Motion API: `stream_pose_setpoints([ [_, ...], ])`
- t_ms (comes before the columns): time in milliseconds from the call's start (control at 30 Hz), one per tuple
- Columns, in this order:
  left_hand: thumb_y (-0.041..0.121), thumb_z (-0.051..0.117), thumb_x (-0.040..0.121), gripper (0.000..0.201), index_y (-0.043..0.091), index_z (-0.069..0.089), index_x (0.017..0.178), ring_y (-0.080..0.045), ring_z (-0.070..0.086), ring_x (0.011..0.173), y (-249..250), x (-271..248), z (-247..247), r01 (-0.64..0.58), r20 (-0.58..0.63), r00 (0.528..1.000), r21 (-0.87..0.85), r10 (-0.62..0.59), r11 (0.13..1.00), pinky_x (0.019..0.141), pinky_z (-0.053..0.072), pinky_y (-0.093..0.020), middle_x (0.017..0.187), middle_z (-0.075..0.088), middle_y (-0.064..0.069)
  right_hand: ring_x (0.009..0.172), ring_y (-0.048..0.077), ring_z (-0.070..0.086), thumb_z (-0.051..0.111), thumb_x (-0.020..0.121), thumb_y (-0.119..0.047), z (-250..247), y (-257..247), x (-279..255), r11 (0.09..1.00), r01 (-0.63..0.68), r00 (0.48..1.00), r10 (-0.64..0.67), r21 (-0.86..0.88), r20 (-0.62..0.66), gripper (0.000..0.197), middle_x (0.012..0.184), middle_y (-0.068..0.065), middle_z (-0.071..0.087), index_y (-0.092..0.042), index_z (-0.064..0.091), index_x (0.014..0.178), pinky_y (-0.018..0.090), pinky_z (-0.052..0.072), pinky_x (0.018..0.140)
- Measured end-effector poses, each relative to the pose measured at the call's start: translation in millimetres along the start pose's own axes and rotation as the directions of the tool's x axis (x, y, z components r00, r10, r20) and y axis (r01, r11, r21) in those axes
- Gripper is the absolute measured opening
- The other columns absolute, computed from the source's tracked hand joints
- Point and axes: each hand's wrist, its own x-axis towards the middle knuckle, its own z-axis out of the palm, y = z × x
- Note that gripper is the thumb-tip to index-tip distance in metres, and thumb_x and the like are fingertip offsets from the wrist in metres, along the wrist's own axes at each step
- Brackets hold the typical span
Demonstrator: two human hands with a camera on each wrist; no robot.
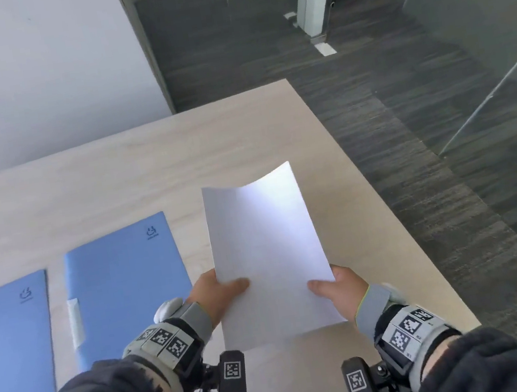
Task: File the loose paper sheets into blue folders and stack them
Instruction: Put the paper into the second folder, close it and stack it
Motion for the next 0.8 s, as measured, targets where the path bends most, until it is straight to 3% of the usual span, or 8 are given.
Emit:
stream_pose_setpoints([
  [67,0.039,0.067,0.087,0.022,0.023,0.068,0.102,-0.020,0.071,0.089,-16.7,-0.6,-12.7,0.008,0.007,1.000,0.044,-0.008,0.999,0.085,0.056,-0.037,0.096,0.074,0.004,0.097,0.020,0.068,0.063,0.087,-0.015,12.6,4.7,7.8,1.000,-0.015,1.000,0.016,-0.022,0.006,0.016,0.102,0.000,0.074,-0.022,0.069,0.100,0.035,0.051,0.092],
  [167,0.047,0.060,0.090,0.021,0.027,0.065,0.092,-0.019,0.065,0.094,-49.3,-2.1,-43.3,-0.016,-0.080,0.996,0.165,0.029,0.986,0.087,0.051,-0.037,0.094,0.069,0.007,0.097,0.026,0.069,0.064,0.087,-0.015,33.0,2.6,21.8,0.999,-0.040,0.999,0.041,-0.028,0.021,0.013,0.102,0.005,0.074,-0.021,0.069,0.097,0.043,0.052,0.094],
  [233,0.049,0.061,0.089,0.021,0.033,0.063,0.102,-0.024,0.056,0.118,-73.5,-2.1,-65.6,0.018,-0.231,0.971,0.325,0.061,0.945,0.100,0.044,-0.039,0.120,0.063,0.004,0.097,0.029,0.068,0.064,0.087,-0.015,43.6,0.3,32.3,0.998,-0.055,0.998,0.055,-0.030,0.019,0.015,0.103,0.008,0.074,-0.018,0.069,0.100,0.045,0.052,0.093],
  [333,0.063,0.062,0.079,0.064,0.043,0.044,0.136,-0.027,0.020,0.147,-107.3,-13.0,-97.2,0.229,-0.393,0.919,0.475,-0.028,0.850,0.115,0.027,-0.049,0.161,0.022,0.004,0.099,0.029,0.068,0.064,0.087,-0.017,59.9,-3.3,45.1,0.997,-0.038,0.997,0.042,-0.066,0.069,0.017,0.104,0.007,0.074,-0.019,0.070,0.103,0.046,0.051,0.095],
  [400,0.072,0.063,0.069,0.088,0.047,0.026,0.145,-0.027,0.002,0.152,-122.6,-18.7,-108.4,0.305,-0.418,0.906,0.521,-0.073,0.797,0.117,0.022,-0.053,0.166,0.000,0.003,0.099,0.027,0.068,0.065,0.085,-0.020,63.2,-2.9,50.5,0.997,-0.030,0.997,0.035,-0.076,0.074,0.018,0.103,0.003,0.074,-0.020,0.070,0.103,0.048,0.050,0.097],
  [500,0.078,0.062,0.061,0.106,0.049,0.012,0.149,-0.026,-0.007,0.153,-146.8,-29.8,-118.3,0.362,-0.396,0.906,0.548,-0.148,0.754,0.119,0.020,-0.053,0.166,-0.008,0.002,0.099,0.026,0.067,0.066,0.086,-0.020,79.7,-7.8,55.0,0.994,-0.017,0.995,0.028,-0.108,0.100,0.013,0.102,0.002,0.074,-0.023,0.070,0.098,0.046,0.049,0.098],
  [633,0.073,0.055,0.070,0.092,0.051,0.012,0.149,-0.025,-0.001,0.151,-160.8,-43.5,-110.4,0.305,-0.356,0.931,0.625,-0.086,0.719,0.118,0.022,-0.049,0.166,-0.001,0.006,0.098,0.026,0.068,0.066,0.086,-0.019,105.5,-14.1,57.6,0.990,0.000,0.986,0.024,-0.140,0.166,0.009,0.100,0.001,0.074,-0.025,0.069,0.092,0.047,0.050,0.097],
  [800,0.032,0.044,0.082,0.056,0.051,0.039,0.134,-0.020,0.024,0.141,-155.7,-56.4,-96.0,0.168,-0.279,0.960,0.601,0.009,0.781,0.109,0.036,-0.042,0.154,0.023,0.019,0.095,0.025,0.069,0.064,0.087,-0.016,137.5,-16.2,58.0,0.985,0.035,0.976,0.003,-0.170,0.217,0.010,0.095,-0.002,0.074,-0.024,0.069,0.090,0.042,0.052,0.091],
])
